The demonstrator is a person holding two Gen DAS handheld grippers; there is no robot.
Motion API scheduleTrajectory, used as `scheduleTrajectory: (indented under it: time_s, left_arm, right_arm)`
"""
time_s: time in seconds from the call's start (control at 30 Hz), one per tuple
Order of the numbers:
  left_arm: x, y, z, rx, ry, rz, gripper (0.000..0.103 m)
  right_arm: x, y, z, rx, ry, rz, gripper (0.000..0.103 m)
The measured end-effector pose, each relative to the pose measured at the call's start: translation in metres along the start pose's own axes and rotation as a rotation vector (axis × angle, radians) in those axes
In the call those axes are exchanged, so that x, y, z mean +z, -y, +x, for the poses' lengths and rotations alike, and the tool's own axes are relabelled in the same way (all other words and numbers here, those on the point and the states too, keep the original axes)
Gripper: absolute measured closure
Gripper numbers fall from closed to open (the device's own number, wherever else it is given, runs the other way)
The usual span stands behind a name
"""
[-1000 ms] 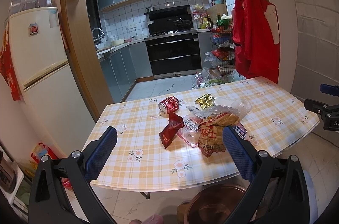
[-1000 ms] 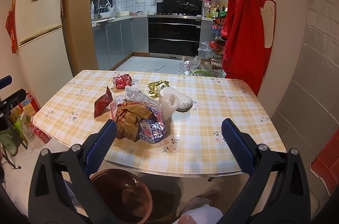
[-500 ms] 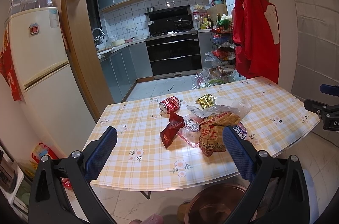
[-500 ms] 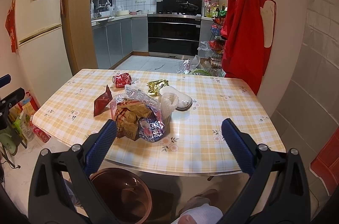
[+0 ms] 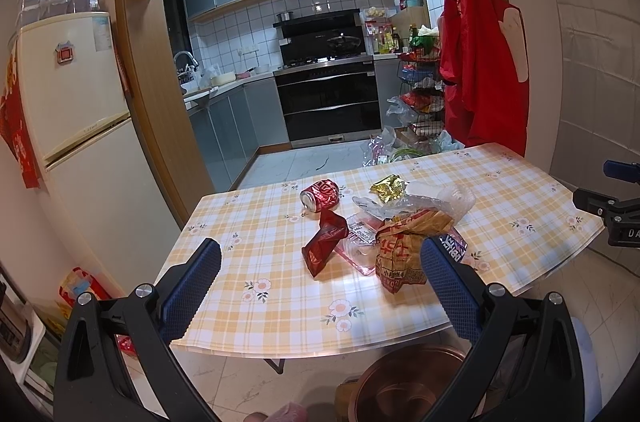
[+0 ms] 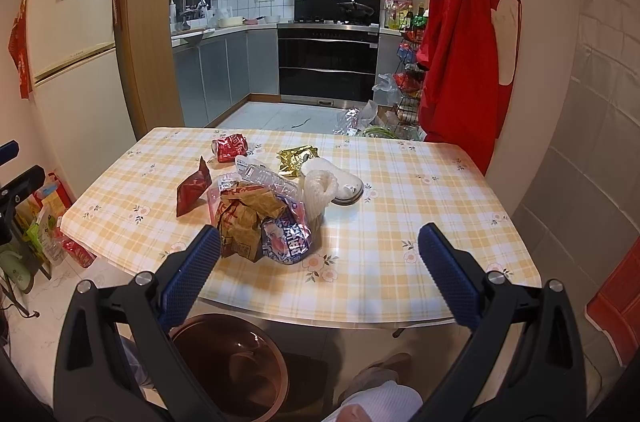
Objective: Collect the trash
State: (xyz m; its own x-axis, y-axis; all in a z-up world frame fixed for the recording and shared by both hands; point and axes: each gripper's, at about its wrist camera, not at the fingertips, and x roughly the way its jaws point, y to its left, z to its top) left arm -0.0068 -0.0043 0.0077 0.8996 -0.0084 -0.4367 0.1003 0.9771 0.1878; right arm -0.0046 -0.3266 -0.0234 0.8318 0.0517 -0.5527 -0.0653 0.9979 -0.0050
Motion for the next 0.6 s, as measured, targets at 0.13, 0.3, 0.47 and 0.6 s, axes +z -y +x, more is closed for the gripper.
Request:
scheduleTrajectory:
  time_s: [0.13, 0.3, 0.47, 0.6]
  left_arm:
    - [0.0, 0.0, 0.0, 0.001, 0.0, 0.001, 0.005]
    - [-0.001, 0.0, 0.0, -0.001, -0.001, 0.0, 0.005]
    - [-0.006, 0.0, 0.0, 0.002, -0.008, -0.008, 0.005]
    - [-0.011, -0.007, 0.006, -0.013, -0.029, -0.043, 0.005]
  right_arm:
    - [-0.001, 0.0, 0.001, 0.0, -0.003, 0.0, 0.006]
    - [-0.001, -0.003, 0.004, -0.002, -0.011, -0.001, 0.006]
    - [-0.002, -0.003, 0.007, 0.001, -0.015, 0.0, 0.006]
    - [-0.005, -0.004, 0.012, 0.005, -0.024, -0.002, 0.006]
